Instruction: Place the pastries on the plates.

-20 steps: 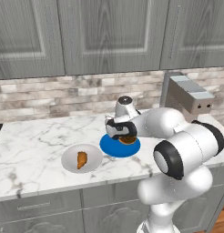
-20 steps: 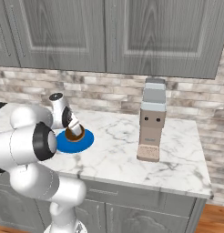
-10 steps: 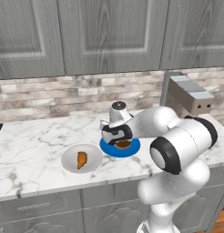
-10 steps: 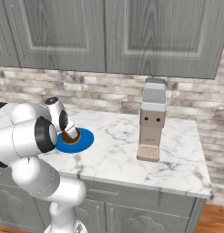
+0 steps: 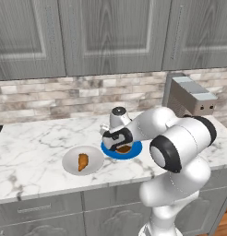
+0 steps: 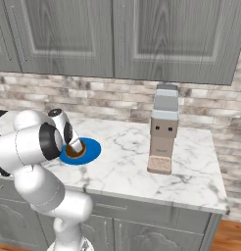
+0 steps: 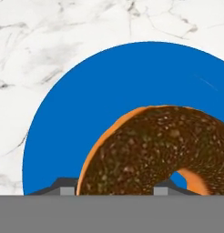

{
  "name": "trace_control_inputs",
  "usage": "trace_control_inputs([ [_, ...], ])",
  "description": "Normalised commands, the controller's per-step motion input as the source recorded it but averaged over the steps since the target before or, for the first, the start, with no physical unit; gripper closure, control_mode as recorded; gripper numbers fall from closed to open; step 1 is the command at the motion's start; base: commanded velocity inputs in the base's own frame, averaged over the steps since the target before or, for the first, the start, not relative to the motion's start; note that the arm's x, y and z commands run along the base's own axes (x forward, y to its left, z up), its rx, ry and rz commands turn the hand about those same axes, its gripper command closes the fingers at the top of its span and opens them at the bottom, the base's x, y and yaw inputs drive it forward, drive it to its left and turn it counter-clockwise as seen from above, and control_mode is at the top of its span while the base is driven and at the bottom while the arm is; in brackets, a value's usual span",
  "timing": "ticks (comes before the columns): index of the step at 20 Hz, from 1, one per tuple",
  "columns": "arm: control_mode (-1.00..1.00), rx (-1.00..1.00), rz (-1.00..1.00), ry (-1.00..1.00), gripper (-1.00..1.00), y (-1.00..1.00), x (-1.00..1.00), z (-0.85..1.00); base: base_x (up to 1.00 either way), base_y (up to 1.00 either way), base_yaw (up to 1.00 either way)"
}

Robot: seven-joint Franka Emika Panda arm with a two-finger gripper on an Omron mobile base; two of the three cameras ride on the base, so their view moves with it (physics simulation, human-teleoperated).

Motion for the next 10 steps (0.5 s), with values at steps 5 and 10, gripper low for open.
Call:
trace_control_inputs([
  [5, -1.0, 0.0, 0.0, 0.0, -1.0, 0.0, 0.0, 0.0, 0.0, 0.0, 0.0],
  [10, -1.0, 0.0, 0.0, 0.0, -1.0, 0.0, 0.0, 0.0, 0.0, 0.0, 0.0],
])
